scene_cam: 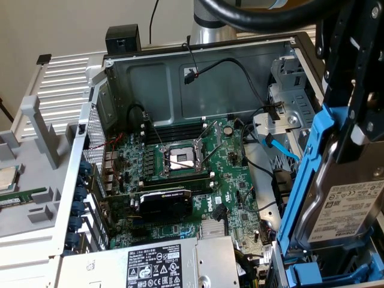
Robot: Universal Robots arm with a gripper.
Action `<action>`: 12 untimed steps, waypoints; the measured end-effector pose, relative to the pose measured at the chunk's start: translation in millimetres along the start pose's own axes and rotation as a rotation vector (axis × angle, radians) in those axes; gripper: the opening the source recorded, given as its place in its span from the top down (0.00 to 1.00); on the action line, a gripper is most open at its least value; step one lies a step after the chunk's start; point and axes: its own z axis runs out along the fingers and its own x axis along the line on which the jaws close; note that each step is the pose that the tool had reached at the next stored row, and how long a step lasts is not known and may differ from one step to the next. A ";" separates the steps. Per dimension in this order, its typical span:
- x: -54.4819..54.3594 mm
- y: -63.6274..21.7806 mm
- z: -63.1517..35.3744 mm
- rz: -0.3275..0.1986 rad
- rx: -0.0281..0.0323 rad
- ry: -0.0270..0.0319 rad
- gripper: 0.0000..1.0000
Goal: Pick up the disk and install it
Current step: 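Insert the disk into the insertion slot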
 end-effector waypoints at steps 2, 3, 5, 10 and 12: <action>0.0 0.0 0.0 0.000 0.0000 -0.0001 0.64; 0.0 0.0 0.0 0.000 0.0000 0.0000 0.64; 0.0 0.0 0.0 0.000 0.0007 0.0000 0.64; -0.1 0.0 -0.1 0.000 0.0114 0.0013 0.64; -0.3 0.0 -0.1 0.000 0.0158 0.0032 0.64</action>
